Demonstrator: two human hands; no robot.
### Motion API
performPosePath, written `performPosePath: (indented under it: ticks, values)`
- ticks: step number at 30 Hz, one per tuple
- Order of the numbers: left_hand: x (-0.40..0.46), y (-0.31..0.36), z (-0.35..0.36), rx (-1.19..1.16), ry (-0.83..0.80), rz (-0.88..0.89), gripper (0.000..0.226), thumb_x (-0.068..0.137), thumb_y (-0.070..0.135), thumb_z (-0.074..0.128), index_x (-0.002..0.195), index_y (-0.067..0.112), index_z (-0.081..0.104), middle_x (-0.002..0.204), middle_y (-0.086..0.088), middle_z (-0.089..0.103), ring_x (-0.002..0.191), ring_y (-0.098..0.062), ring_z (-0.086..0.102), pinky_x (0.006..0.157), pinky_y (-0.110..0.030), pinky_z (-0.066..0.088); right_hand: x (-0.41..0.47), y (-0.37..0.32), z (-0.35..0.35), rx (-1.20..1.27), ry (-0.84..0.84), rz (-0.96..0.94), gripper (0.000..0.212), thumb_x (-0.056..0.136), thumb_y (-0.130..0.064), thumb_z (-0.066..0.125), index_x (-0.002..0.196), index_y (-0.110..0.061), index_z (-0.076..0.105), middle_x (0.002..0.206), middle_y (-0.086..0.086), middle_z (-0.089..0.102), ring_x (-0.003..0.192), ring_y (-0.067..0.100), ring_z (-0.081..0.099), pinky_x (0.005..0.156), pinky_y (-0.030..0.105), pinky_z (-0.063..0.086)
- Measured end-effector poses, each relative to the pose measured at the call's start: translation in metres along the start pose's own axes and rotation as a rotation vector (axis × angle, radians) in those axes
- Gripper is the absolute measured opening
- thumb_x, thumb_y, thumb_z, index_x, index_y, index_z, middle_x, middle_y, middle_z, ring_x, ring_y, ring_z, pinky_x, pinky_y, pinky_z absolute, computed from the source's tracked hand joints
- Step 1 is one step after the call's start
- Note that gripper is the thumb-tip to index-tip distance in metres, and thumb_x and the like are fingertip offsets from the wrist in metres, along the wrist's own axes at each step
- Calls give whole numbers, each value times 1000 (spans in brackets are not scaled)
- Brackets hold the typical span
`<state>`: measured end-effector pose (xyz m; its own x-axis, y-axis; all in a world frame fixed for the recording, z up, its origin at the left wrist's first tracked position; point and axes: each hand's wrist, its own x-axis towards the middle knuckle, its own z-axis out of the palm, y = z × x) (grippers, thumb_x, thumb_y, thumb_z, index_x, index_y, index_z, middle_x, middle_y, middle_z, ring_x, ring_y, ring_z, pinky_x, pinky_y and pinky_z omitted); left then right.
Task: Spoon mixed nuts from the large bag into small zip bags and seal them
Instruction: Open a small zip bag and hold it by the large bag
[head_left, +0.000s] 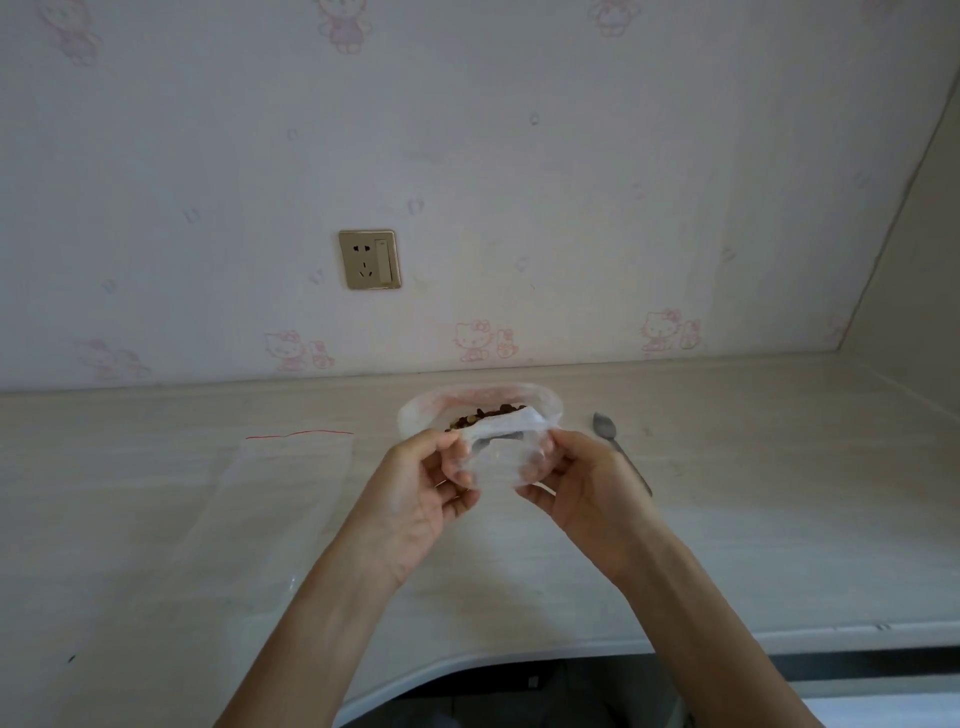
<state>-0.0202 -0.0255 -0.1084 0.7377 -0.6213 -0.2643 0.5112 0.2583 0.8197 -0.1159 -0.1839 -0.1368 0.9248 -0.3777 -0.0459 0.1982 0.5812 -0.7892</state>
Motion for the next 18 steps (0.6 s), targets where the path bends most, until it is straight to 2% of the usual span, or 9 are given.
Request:
performPosePath:
  ticks: [2,5,7,9,11,13,15,18]
  values:
    - [-1,3,-1,-71,-27,-73,7,75,17,64,69,14,64,61,2,51,54,-14,54,69,-33,46,1,1,1,27,3,12,23,93,-15,55,95,-8,77,86,10,71,78,20,67,71,34,57]
    - [-2,3,-5,-163,-103,-166,14,77,20,63,80,10,71,68,0,59,62,-15,59,73,-35,47,0,2,-1,72,-22,45,40,80,-17,61,116,0,67,100,16,72,82,23,66,74,34,55]
    - [-2,1,-8,-134,-183,-135,25,76,22,67,92,8,80,84,-4,70,74,-17,65,79,-36,51,-1,3,-2,51,-69,19,40,78,-19,64,114,-5,72,113,16,73,94,24,68,81,35,53]
    - [-1,-3,-9,-8,-219,-15,31,68,21,76,97,14,83,95,-5,74,83,-17,70,84,-36,54,-3,1,-2,-71,-86,-42,32,76,-22,68,105,-11,78,118,16,73,103,25,68,86,38,52]
    - [-1,-9,-7,225,-131,160,33,64,17,80,97,16,83,101,-6,78,93,-17,73,86,-34,56,-4,1,-2,-227,-53,-93,39,73,-20,73,106,2,73,121,22,71,107,29,67,92,42,50]
    - [1,-15,-4,355,33,295,31,62,18,82,93,15,83,98,-9,80,92,-17,73,84,-31,60,-5,1,1,-359,0,-122,45,73,-15,75,108,11,68,116,21,73,108,31,68,92,41,52]
    - [3,-21,-1,439,168,415,23,61,25,84,80,12,80,82,-4,77,78,-13,69,75,-29,61,-5,3,6,-417,90,-153,34,77,-11,78,107,4,73,109,16,76,105,30,70,87,36,55]
    - [8,-31,-1,587,280,595,31,75,23,78,74,-1,58,67,-1,59,67,-13,56,70,-48,60,-2,9,14,-394,279,-165,13,88,-11,75,99,-5,78,92,8,77,85,19,70,75,31,59]
